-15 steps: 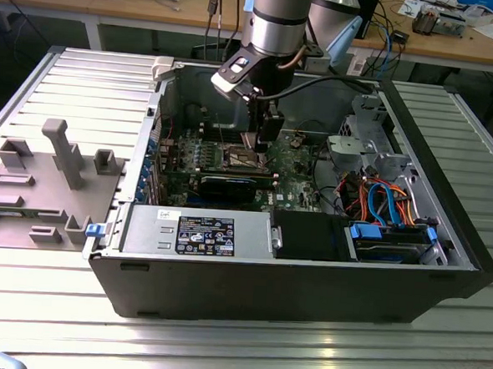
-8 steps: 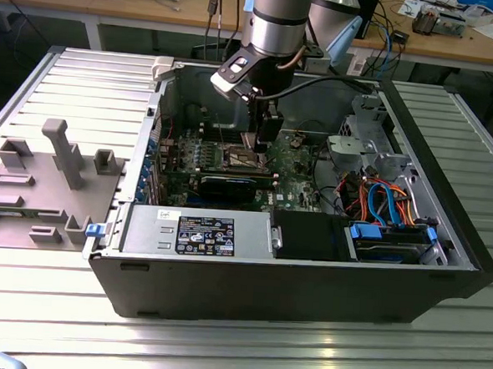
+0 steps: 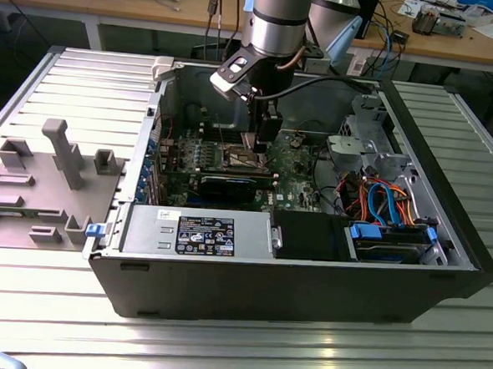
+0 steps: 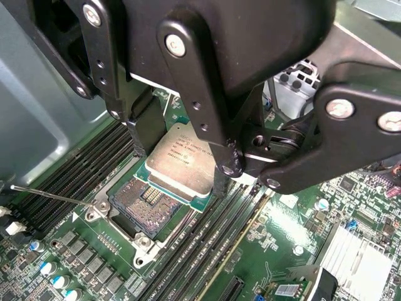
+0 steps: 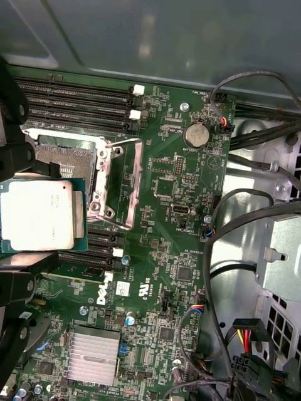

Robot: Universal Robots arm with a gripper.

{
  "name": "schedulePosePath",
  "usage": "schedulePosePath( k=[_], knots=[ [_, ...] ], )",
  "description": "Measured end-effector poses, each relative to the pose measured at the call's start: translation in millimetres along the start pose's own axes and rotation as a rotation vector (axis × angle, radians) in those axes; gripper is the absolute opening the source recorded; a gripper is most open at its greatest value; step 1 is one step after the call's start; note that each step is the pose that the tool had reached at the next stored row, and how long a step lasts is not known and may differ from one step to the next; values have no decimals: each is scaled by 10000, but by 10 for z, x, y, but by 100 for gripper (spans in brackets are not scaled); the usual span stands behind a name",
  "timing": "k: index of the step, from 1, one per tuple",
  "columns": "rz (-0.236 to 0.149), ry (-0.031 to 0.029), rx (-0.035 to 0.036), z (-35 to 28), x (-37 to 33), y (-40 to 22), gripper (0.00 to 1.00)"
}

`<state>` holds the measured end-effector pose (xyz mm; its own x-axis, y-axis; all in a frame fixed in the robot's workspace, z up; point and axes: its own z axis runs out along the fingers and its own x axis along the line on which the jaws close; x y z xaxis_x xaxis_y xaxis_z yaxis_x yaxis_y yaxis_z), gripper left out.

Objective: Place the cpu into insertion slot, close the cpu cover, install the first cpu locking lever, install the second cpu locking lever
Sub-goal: 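Place the cpu into insertion slot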

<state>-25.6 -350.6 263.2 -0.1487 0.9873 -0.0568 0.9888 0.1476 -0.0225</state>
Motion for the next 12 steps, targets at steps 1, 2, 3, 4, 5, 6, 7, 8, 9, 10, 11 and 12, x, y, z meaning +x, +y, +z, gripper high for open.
schedulePosePath(
  k=[1,2,3,4,5,6,7,8,9,10,11,12],
  knots=[
    [26,0,1,1,0,0,55],
    [42,1,2,1,0,0,55],
    [56,2,3,2,0,0,55],
    [77,2,4,2,0,0,55],
    [91,2,5,2,0,0,55],
    [107,2,6,3,0,0,55],
    [123,3,7,3,0,0,55],
    [143,3,8,4,0,0,55],
    [159,4,9,4,0,0,55],
    [189,3,11,5,0,0,55],
    [205,4,11,5,0,0,55],
    [223,5,13,6,1,0,55]
  ],
)
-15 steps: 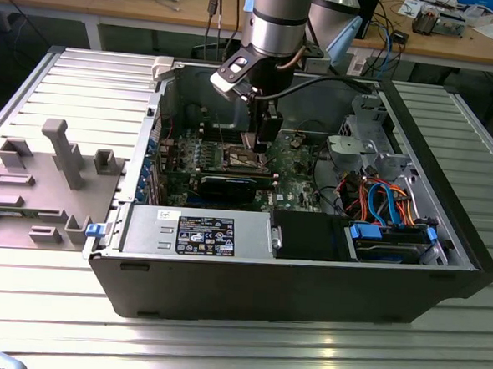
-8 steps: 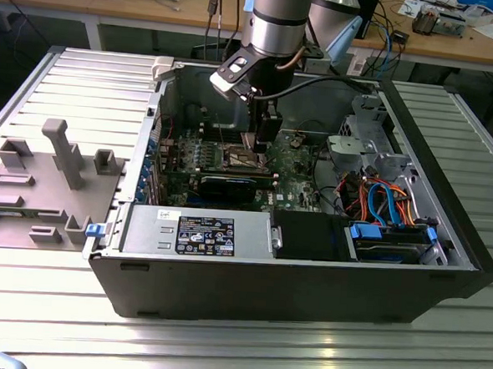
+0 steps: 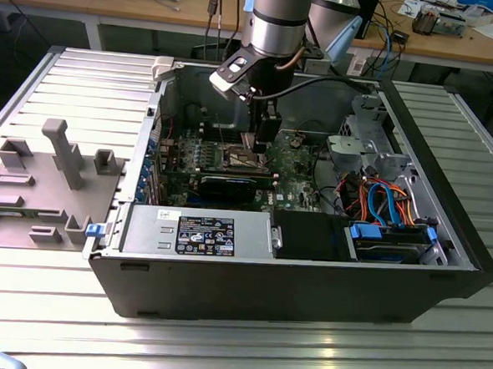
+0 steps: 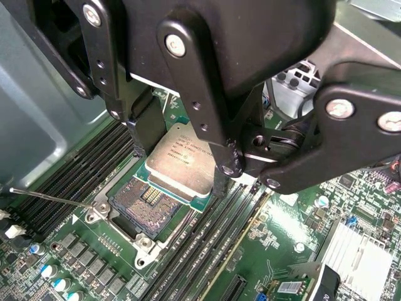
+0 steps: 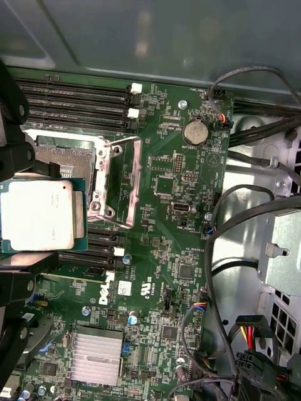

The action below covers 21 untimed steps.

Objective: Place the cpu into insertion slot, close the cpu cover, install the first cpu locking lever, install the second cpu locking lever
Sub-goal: 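Place the cpu into insertion slot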

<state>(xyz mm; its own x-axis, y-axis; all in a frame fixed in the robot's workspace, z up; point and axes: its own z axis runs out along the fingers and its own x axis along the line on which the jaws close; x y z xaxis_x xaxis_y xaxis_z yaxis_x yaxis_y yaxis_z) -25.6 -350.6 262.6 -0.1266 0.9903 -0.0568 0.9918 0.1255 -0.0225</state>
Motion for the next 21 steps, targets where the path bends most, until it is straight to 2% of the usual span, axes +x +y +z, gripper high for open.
schedulePosePath(
  k=[21],
  knots=[
    [430,7,24,9,0,0,55]
  ],
)
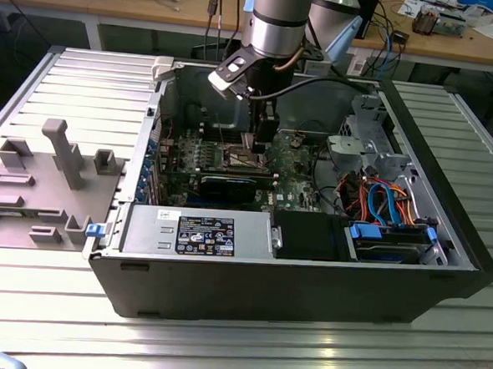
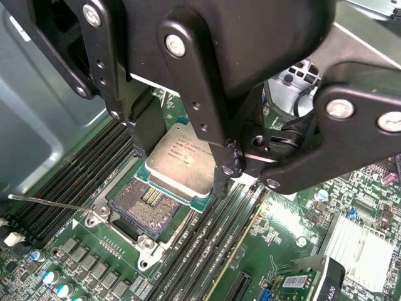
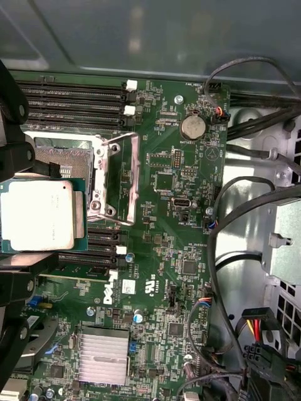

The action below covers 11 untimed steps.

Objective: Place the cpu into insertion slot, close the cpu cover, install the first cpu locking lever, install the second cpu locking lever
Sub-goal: 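Place the cpu into insertion slot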

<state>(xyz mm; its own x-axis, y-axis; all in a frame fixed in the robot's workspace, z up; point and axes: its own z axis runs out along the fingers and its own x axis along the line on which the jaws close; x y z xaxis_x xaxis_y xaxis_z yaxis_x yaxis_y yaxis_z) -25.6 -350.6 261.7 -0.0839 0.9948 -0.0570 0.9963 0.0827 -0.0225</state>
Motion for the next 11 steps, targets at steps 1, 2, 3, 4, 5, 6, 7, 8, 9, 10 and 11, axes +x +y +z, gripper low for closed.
schedulePosePath(
  k=[1,2,3,4,5,6,7,8,9,10,11],
  knots=[
    [31,1,2,1,0,0,55],
    [57,1,4,1,0,0,55],
    [72,2,4,2,0,0,55],
    [90,2,5,2,0,0,55],
    [106,2,7,2,0,0,55],
    [120,2,7,3,0,0,55],
    [147,3,9,3,0,0,55],
    [162,3,9,4,0,0,55],
    [175,3,10,4,0,0,55],
    [194,3,11,4,0,0,55],
    [210,3,12,5,0,0,55]
  ],
)
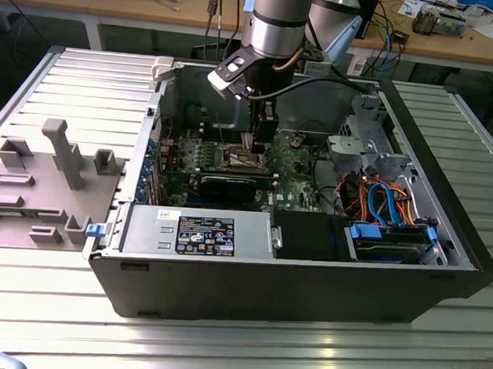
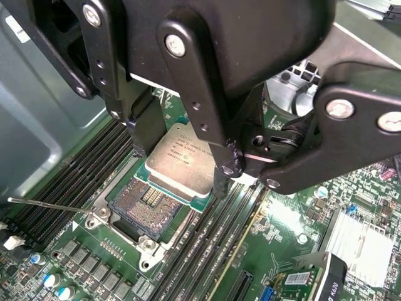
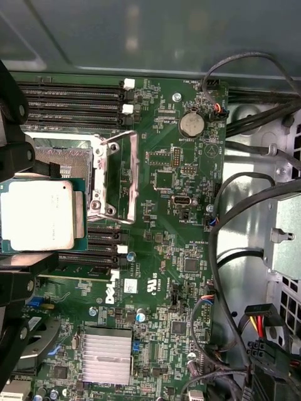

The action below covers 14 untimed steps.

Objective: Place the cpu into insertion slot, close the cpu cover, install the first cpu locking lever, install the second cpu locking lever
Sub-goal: 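Place the cpu into insertion slot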

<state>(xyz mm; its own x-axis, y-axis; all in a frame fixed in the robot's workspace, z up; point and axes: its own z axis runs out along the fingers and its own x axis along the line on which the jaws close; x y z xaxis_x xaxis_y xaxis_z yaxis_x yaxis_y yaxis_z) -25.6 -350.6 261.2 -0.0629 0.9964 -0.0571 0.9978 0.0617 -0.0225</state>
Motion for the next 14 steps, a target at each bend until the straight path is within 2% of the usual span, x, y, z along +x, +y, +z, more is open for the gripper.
schedulePosePath(
  k=[14],
  knots=[
    [275,-1,16,4,0,0,55]
  ],
)
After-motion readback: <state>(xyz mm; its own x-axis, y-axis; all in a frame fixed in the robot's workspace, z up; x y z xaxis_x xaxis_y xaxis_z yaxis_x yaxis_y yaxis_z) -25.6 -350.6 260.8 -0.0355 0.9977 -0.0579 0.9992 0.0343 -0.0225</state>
